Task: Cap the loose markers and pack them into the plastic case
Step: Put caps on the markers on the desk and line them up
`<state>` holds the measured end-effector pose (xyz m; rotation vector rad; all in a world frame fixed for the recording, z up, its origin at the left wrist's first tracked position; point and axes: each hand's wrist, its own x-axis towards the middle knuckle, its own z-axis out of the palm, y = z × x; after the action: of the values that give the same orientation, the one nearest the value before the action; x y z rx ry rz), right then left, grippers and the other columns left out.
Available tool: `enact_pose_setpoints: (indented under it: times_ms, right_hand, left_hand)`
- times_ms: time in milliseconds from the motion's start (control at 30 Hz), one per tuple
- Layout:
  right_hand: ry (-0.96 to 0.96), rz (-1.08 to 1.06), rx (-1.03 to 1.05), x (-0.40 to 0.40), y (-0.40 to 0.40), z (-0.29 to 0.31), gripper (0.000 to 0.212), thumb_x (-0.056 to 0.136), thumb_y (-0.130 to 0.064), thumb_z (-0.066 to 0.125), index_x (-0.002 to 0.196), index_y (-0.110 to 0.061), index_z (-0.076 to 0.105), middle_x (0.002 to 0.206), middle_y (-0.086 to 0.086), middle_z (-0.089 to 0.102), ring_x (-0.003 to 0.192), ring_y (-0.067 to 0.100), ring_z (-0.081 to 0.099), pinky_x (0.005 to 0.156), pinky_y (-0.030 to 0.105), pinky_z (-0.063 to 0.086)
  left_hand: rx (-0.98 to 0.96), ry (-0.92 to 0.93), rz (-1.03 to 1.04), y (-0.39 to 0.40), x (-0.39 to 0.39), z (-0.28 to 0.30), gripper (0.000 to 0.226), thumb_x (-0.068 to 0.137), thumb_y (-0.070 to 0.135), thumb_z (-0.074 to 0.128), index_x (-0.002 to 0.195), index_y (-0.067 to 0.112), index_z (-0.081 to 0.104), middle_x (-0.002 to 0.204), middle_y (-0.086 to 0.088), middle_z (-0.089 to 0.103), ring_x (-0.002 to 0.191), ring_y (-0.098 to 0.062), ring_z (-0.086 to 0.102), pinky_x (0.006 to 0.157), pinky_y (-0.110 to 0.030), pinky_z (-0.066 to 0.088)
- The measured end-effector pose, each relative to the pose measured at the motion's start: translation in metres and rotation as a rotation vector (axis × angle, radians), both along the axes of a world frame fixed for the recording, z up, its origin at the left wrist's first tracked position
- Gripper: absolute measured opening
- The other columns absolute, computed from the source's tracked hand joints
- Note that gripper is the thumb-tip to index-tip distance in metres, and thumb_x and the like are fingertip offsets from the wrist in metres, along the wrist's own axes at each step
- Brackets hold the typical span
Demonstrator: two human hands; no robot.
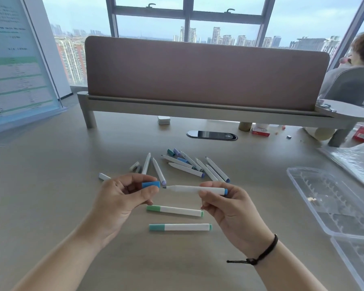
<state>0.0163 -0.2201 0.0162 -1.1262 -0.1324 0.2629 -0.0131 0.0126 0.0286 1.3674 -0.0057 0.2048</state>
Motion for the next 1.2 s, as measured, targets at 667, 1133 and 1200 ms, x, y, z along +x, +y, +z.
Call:
enact_pose_setpoints:
  times_ms: [667,1133,1200]
  right_hand:
    - [0.09,0.053,0.011,-0.014,0.013,0.011,0.005,0.071,-0.007,0.071,0.07,-0.007,0.076,0.073,0.019,0.067,0.059,0.023,0.064,0.062,0.031,0.057]
    - [0.096,0.015,-0.029,-0.018,0.015,0.008,0.006,0.069,-0.008,0.074,0.071,-0.003,0.071,0.068,0.02,0.064,0.054,0.025,0.06,0.057,0.031,0.055]
    - [0.028,-0.026,-0.129,-0.019,0.018,0.005,0.006,0.071,-0.006,0.076,0.073,-0.001,0.073,0.067,0.021,0.065,0.055,0.024,0.06,0.056,0.029,0.054]
  left_hand:
    - [0.189,-0.053,-0.08,-0.011,-0.01,-0.001,0.038,0.059,0.045,0.09,0.082,0.015,0.081,0.066,-0.013,0.07,0.054,-0.022,0.065,0.058,-0.028,0.057]
    - [0.252,-0.087,-0.048,-0.014,-0.008,-0.008,0.01,0.071,0.015,0.074,0.077,0.007,0.077,0.065,-0.017,0.07,0.052,-0.026,0.065,0.057,-0.03,0.057]
    - [0.291,-0.077,-0.082,-0.009,-0.006,-0.005,0.011,0.071,0.016,0.074,0.08,0.01,0.078,0.067,-0.017,0.07,0.056,-0.024,0.066,0.06,-0.026,0.057]
